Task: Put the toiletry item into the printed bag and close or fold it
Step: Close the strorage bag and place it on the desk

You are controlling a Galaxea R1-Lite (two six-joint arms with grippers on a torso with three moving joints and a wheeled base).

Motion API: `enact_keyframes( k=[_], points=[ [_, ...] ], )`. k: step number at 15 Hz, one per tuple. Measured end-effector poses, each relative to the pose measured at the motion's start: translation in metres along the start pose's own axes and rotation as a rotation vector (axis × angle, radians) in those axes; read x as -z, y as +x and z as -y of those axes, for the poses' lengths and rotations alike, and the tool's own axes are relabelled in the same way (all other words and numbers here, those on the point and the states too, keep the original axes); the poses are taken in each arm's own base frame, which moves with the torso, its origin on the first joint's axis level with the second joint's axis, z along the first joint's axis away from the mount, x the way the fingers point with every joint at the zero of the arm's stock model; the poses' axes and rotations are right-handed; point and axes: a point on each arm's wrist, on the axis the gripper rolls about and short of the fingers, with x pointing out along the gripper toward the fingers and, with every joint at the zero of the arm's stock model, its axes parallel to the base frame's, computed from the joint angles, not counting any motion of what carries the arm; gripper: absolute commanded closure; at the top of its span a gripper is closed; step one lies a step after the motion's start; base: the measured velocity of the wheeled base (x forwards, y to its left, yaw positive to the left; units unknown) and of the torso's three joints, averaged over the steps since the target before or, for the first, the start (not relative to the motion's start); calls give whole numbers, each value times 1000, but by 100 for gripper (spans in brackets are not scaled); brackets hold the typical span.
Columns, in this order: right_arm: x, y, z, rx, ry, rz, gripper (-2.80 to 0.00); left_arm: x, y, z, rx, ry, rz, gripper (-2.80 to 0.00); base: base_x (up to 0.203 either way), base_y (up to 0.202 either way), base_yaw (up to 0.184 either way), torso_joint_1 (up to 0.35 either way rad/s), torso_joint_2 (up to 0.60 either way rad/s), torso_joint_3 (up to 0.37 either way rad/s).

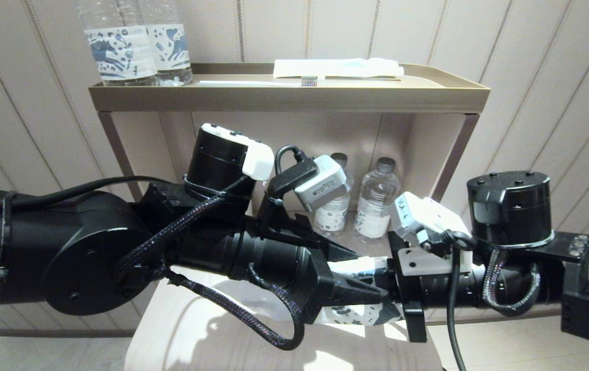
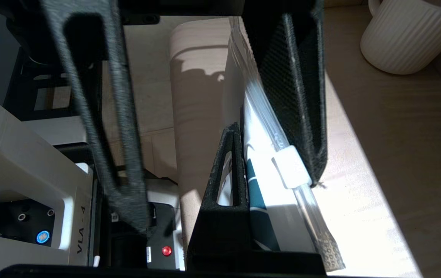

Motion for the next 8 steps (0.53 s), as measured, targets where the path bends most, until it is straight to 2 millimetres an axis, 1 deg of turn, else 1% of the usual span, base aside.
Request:
enact_keyframes(
  k=[8],
  points=[
    [1, 1, 0, 0, 0, -2, 0, 1, 3, -2, -2, 9, 8, 0, 0, 0, 0, 0, 0, 0]
  ],
)
